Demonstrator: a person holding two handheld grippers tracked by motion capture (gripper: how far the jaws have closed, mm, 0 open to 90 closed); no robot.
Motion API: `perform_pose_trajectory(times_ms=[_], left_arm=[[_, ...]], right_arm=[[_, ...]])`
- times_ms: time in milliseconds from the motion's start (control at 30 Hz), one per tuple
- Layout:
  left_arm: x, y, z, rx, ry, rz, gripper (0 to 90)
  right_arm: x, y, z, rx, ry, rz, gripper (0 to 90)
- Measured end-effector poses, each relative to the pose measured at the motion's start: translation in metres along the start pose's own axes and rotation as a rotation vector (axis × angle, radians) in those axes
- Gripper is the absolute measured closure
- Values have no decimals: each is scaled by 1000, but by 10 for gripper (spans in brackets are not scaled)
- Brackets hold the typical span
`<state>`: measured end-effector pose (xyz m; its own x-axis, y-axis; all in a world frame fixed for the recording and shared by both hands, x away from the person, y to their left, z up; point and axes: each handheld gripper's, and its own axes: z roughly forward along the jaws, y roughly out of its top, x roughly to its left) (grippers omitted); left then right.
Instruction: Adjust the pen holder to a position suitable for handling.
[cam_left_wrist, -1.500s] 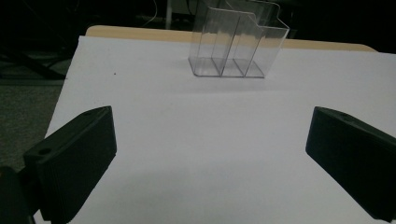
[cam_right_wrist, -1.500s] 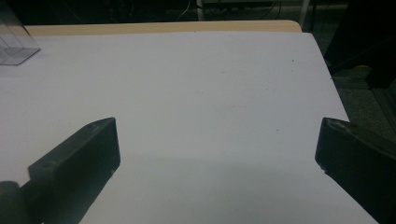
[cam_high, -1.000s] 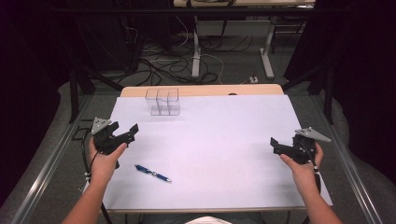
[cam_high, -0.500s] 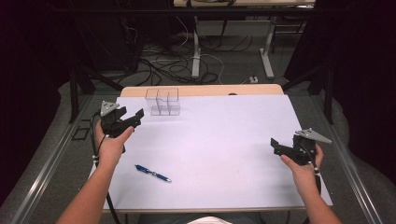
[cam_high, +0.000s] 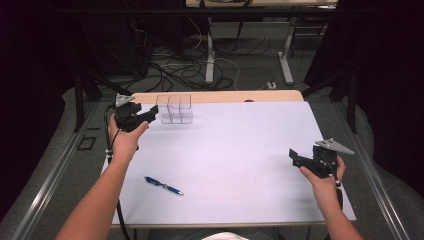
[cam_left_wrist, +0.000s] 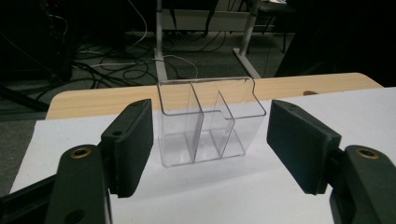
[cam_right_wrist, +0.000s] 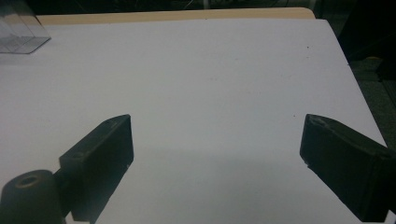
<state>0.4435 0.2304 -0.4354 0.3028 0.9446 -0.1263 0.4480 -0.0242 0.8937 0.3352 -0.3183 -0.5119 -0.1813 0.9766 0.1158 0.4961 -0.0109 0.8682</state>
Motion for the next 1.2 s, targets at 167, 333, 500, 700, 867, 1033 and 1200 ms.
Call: perform_pose_trajectory(times_ms=[167, 333, 500, 700, 867, 1033, 1200], left_arm=[[1, 9, 8, 8, -5, 0, 368], [4, 17, 15, 7, -4, -8, 403], [6, 26, 23, 16, -10, -10, 423], [8, 36, 35, 28, 8, -19, 444], [9, 40, 45, 40, 16, -31, 458], [14, 42, 59, 43, 5, -69, 484], [17, 41, 67, 69, 6, -81, 491]], right_arm=[[3, 0, -1, 8, -5, 5, 91], [4, -1, -1, 3, -1, -1, 91], [5, -1, -3, 9, -6, 3, 92], [4, -2, -6, 8, -13, 0, 96], [2, -3, -6, 7, -14, 3, 102], [2, -4, -7, 12, -19, 14, 104], [2, -4, -7, 5, -14, 14, 109]])
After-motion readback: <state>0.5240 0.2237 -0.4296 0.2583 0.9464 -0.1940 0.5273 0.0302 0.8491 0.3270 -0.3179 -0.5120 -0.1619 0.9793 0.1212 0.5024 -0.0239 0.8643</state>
